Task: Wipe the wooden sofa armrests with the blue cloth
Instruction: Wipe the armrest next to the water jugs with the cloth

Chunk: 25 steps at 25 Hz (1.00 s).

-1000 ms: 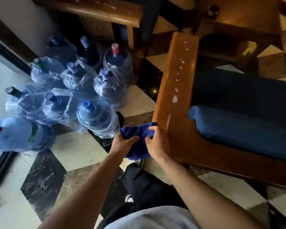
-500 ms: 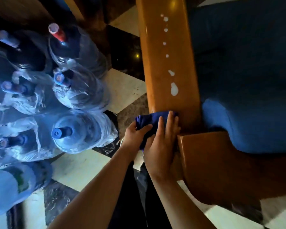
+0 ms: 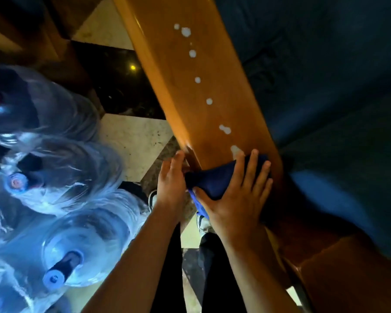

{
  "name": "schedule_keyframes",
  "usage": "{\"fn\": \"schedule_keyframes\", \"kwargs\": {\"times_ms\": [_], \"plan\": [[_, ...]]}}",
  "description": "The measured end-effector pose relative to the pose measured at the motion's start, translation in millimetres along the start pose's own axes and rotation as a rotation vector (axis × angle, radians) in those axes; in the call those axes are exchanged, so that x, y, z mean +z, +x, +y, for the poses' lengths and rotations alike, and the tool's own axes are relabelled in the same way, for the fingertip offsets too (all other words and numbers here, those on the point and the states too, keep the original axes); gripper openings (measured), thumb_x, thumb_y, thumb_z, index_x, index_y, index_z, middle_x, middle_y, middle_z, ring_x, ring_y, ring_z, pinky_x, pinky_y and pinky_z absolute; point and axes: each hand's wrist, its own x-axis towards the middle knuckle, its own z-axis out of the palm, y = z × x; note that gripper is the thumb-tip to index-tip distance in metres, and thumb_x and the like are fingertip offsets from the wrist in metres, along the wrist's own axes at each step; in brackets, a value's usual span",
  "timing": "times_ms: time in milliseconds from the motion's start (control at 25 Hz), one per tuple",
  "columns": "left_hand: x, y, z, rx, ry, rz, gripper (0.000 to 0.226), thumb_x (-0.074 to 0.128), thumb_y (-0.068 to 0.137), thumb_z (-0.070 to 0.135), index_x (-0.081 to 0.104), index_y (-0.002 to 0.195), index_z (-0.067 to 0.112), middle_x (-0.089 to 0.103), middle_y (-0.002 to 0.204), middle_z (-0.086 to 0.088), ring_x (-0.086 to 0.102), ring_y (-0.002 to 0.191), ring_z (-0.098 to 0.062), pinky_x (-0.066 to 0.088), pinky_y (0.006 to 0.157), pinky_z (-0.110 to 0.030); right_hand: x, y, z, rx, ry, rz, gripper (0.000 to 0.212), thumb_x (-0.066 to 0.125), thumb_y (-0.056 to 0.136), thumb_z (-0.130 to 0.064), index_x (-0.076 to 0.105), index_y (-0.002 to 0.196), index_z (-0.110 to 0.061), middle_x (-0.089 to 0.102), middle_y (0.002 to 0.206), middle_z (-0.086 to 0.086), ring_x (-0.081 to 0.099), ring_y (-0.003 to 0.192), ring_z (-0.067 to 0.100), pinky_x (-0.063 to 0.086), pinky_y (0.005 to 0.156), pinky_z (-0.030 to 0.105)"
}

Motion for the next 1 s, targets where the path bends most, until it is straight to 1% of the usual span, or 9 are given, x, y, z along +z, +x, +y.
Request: {"fn": "schedule_keyframes", "kwargs": {"times_ms": [120,200,280,400,520,640,760,880,1000], "plan": [[-1,30,42,-0.069,-0.091,-0.046,0.051,0.05,0.086,0.064,0.07,0.113,0.026,0.079,0.098,-0.001,0.076,0.088,-0.017,0.059,0.074,-0.038,-5,32,-15,-0.015,-0.012,-0.003,0.133,0.049,0.065,-0.095,0.018,0.163,-0.01,0.013,0.172,0.013,0.007,0.158,0.04,0.012,0.125,0.059],[0,46,66,-0.059,-0.121,-0.059,0.051,0.048,0.09,0.065,0.07,0.115,0.025,0.081,0.093,0.001,0.077,0.086,-0.018,0.06,0.072,-0.038,-7,70,-29,-0.008,0.001,-0.009,0.138,0.042,0.063,-0.101,0.013,0.163,-0.01,0.01,0.172,0.011,0.003,0.158,0.038,0.008,0.126,0.057],[-1,59,86,-0.059,-0.152,-0.046,0.053,0.048,0.092,0.065,0.071,0.115,0.022,0.08,0.099,-0.003,0.076,0.091,-0.023,0.061,0.079,-0.042,-9,112,-48,-0.017,0.016,-0.008,0.142,0.037,0.061,-0.104,0.008,0.163,-0.009,0.008,0.172,0.012,0.001,0.159,0.037,0.006,0.127,0.055],[-5,73,102,-0.046,-0.184,-0.037,0.055,0.045,0.094,0.065,0.071,0.113,0.02,0.079,0.101,-0.006,0.075,0.087,-0.024,0.059,0.071,-0.039,-9,161,-69,-0.07,0.037,-0.011,0.144,0.035,0.063,-0.105,0.003,0.163,-0.006,0.005,0.172,0.013,0.001,0.159,0.035,0.005,0.128,0.052],[-4,74,108,-0.054,-0.196,-0.067,0.058,0.046,0.092,0.065,0.067,0.123,0.021,0.077,0.108,-0.007,0.075,0.095,-0.027,0.06,0.077,-0.041,-10,153,-60,-0.239,-0.028,-0.027,0.128,0.037,0.079,-0.094,0.004,0.162,-0.002,0.004,0.172,0.017,0.001,0.159,0.033,0.006,0.129,0.051],[0,67,108,-0.063,-0.202,-0.071,0.055,0.047,0.094,0.062,0.067,0.122,0.019,0.077,0.106,-0.007,0.075,0.091,-0.025,0.061,0.077,-0.039,-9,103,-37,-0.351,-0.07,-0.061,0.109,0.037,0.092,-0.08,0.008,0.162,-0.002,0.005,0.172,0.016,0.002,0.159,0.032,0.011,0.128,0.052],[1,67,108,-0.104,-0.196,-0.065,0.056,0.047,0.095,0.062,0.069,0.117,0.016,0.081,0.089,-0.006,0.076,0.083,-0.026,0.062,0.071,-0.039,-12,88,-30,-0.23,-0.029,-0.1,0.105,0.034,0.091,-0.08,0.011,0.163,-0.007,0.004,0.172,0.014,0.0,0.159,0.032,0.01,0.128,0.054],[-1,75,116,-0.155,-0.176,-0.064,0.061,0.048,0.093,0.065,0.065,0.123,0.014,0.078,0.105,-0.013,0.075,0.093,-0.033,0.061,0.072,-0.043,-22,127,-44,-0.046,-0.038,-0.1,0.114,0.031,0.081,-0.09,0.007,0.164,-0.015,0.003,0.172,0.013,0.003,0.159,0.037,0.008,0.127,0.054],[-3,85,130,-0.157,-0.168,-0.058,0.06,0.045,0.096,0.064,0.065,0.12,0.013,0.075,0.11,-0.014,0.073,0.098,-0.034,0.059,0.087,-0.051,-23,196,-65,0.035,-0.023,-0.115,0.117,0.036,0.076,-0.093,0.018,0.161,-0.014,0.028,0.166,0.018,0.035,0.146,0.042,0.033,0.114,0.056]]}}
